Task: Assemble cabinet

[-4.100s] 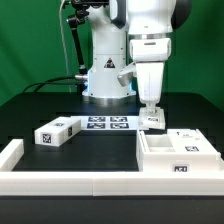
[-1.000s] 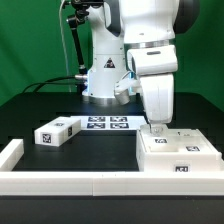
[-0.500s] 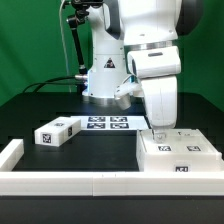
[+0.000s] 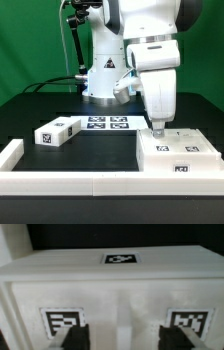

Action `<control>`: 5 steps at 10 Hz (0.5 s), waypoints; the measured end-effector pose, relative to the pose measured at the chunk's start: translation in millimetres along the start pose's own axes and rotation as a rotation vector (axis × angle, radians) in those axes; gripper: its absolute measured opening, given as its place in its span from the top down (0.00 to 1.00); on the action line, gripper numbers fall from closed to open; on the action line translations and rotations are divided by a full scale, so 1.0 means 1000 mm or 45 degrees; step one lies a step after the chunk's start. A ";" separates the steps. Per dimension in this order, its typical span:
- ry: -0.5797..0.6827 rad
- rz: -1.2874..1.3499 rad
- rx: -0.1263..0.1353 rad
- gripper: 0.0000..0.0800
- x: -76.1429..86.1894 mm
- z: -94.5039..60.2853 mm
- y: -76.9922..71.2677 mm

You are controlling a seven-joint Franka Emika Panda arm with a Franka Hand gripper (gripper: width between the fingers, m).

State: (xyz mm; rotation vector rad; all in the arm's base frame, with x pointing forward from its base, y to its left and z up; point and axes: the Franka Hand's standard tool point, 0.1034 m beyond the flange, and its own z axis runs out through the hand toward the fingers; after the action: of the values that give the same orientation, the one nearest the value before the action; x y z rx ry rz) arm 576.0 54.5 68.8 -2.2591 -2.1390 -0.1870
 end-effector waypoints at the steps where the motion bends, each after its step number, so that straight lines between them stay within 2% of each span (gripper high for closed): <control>1: -0.011 -0.004 -0.007 0.42 0.001 -0.008 -0.004; 2: -0.024 0.021 -0.014 0.25 0.002 -0.016 -0.012; 3: -0.037 0.044 -0.032 0.25 0.003 -0.023 -0.020; 4: -0.040 0.108 -0.071 0.06 0.001 -0.030 -0.032; 5: -0.038 0.209 -0.110 0.02 0.001 -0.037 -0.048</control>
Offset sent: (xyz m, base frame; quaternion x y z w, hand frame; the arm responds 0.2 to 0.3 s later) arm -0.0470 -0.0254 0.0203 -0.0717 -0.0707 0.0550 0.9934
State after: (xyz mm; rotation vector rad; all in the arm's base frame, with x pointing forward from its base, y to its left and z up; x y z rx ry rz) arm 526.1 55.0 102.2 -2.4862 -1.9828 -0.2478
